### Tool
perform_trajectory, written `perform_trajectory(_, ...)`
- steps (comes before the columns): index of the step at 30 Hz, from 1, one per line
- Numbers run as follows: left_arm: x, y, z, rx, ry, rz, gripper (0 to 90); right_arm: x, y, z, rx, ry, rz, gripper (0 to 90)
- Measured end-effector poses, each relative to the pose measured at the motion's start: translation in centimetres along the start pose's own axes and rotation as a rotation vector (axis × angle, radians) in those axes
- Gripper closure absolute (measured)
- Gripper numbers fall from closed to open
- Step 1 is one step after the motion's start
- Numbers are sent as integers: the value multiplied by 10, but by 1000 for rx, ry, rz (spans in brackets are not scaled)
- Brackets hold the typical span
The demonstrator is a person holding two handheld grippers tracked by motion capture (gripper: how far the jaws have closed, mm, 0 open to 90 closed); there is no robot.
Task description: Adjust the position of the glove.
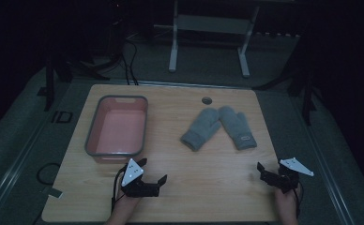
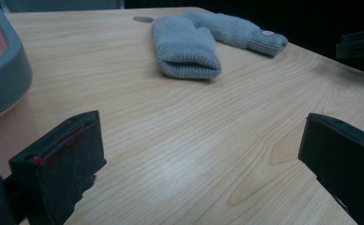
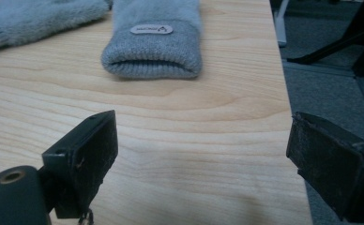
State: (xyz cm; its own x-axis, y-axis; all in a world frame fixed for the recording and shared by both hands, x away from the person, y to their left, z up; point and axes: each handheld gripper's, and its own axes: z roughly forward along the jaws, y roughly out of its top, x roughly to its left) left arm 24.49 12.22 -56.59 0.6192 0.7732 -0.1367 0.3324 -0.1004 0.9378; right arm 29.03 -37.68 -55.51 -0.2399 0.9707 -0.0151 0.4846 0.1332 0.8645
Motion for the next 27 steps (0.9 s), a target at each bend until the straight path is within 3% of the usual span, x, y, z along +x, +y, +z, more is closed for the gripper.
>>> perform_trajectory(5, -1, 0, -1, -15, 1, 7, 9, -2, 3, 1, 33, 8, 26, 93)
perform_trajectory(10, -2, 0, 0, -14, 3, 7, 9, -3, 9, 0, 34, 22, 14, 92)
perform_trajectory(12, -2, 0, 0, -12, 4, 4, 9, 0, 21, -3, 38, 28, -27, 92)
perform_trajectory(15, -2, 0, -1, -12, 7, 5, 9, 2, 30, -4, 33, 46, -23, 92)
perform_trajectory(17, -1, 1, -1, -14, 4, 0, 9, 2, 44, -4, 6, 101, 14, 92)
perform_trajectory(19, -1, 1, -2, -16, 10, -1, 9, 2, 48, -4, -5, 108, 19, 93)
perform_trajectory(20, -1, 1, -2, -14, 8, -2, 9, 2, 59, -3, -22, 128, 43, 92)
perform_trajectory(22, -1, 1, -1, -11, 8, 0, 9, 2, 65, -2, -28, 117, 47, 92)
perform_trajectory(24, -1, 1, -1, -10, 6, 0, 9, 5, 79, 0, -35, 97, 29, 92)
perform_trajectory(27, -2, 1, -1, -6, 3, 0, 9, 7, 100, 6, -41, 149, 2, 92)
